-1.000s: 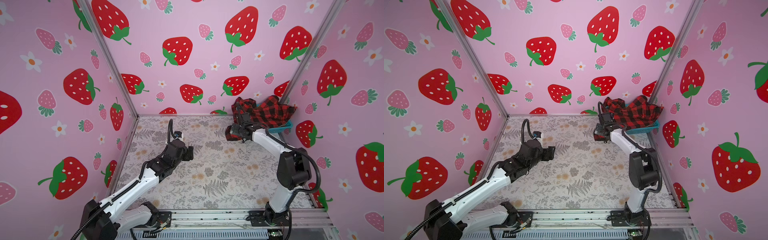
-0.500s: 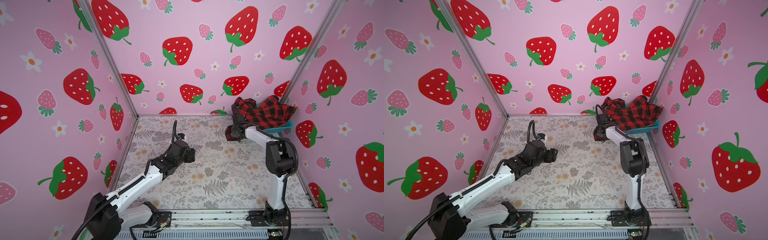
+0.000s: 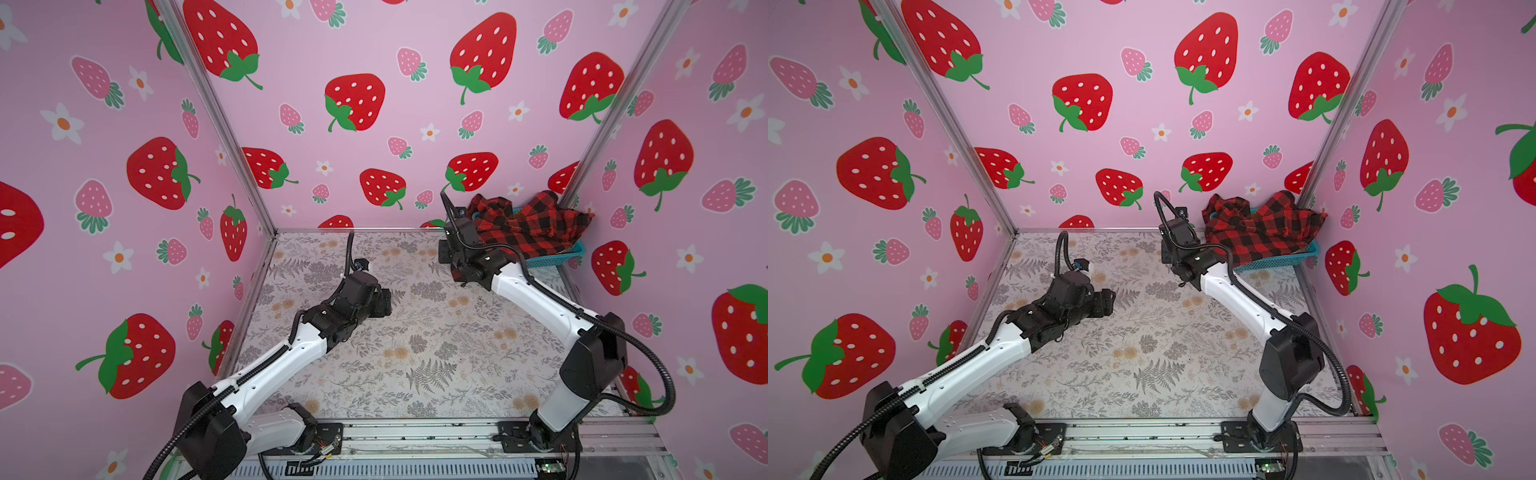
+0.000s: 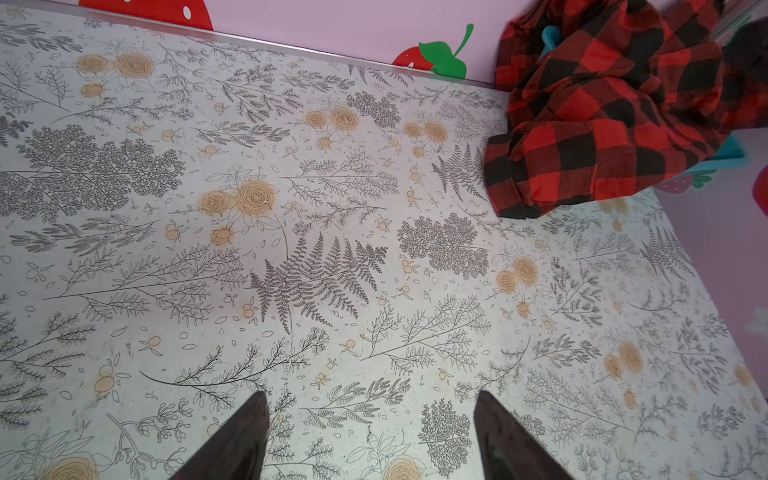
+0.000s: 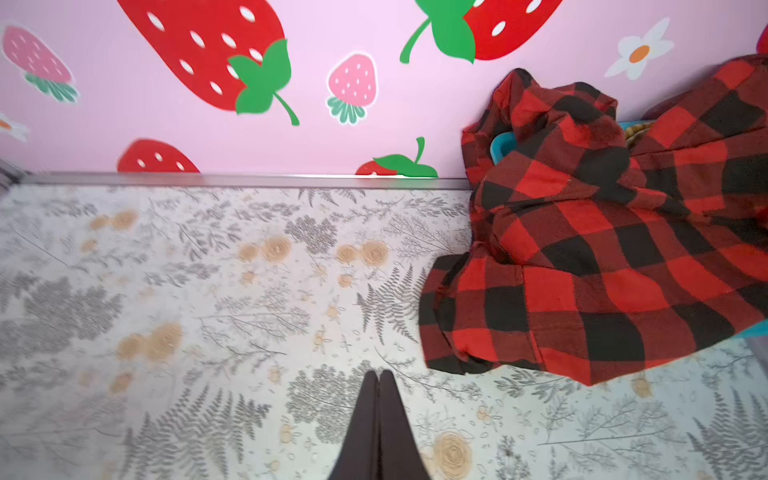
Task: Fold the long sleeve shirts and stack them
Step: 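Grasp the red plaid shirt with the right gripper while the left arm waits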
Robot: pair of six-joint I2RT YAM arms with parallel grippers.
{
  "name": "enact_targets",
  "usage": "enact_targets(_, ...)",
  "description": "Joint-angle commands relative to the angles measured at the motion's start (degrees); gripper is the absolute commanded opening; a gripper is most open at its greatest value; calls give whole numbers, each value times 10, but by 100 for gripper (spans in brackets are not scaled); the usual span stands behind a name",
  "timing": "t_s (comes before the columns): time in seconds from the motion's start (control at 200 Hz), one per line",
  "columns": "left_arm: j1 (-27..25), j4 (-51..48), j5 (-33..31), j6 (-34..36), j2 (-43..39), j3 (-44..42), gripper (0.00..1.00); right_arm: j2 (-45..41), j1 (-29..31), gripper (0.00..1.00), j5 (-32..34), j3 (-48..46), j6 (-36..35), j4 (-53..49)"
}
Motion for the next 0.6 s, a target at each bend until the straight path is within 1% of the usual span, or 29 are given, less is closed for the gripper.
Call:
enact_targets(0.0,2,-18,-1,-17,-13,9,81,39,-36,57,81,-9,26,-60)
enact_targets(0.025,2,-21,-1,-16,-14,7,82,44,-40,67,93,-11,38,-60)
enact_targets(0.07,2,-27,-1,-14,-21,4,83,49,-50,77,103,-25,48,-44)
enact_targets(0.085,2,-29,-2,-13,-23,3,84,50,-54,78,105,-31,49,-38)
enact_targets(0.1,3,-32,-2,-12,-25,3,88,50,-59,80,106,-37,52,-29)
enact_targets(0.11,3,-33,-2,-10,-27,3,90,50,-61,83,107,-41,54,-23)
enact_targets(0.135,3,-37,-2,-8,-30,1,92,50,-70,85,105,-53,59,-9)
enact_targets(0.2,4,-43,-3,0,-39,-2,96,50,-101,86,76,-77,77,16)
enact_targets(0.29,5,-48,-5,9,-43,-7,97,58,-153,85,20,-94,109,18)
enact_targets(0.31,5,-49,-6,8,-43,-8,97,60,-163,85,7,-98,111,36)
enact_targets(0.38,5,-47,-2,5,-39,-10,97,62,-188,84,-31,-114,100,70)
enact_targets(0.5,6,-40,9,-3,-27,-12,97,66,-209,82,-74,-127,74,112)
enact_targets(0.595,6,-39,14,-3,-15,-9,95,78,-223,77,-109,-126,75,121)
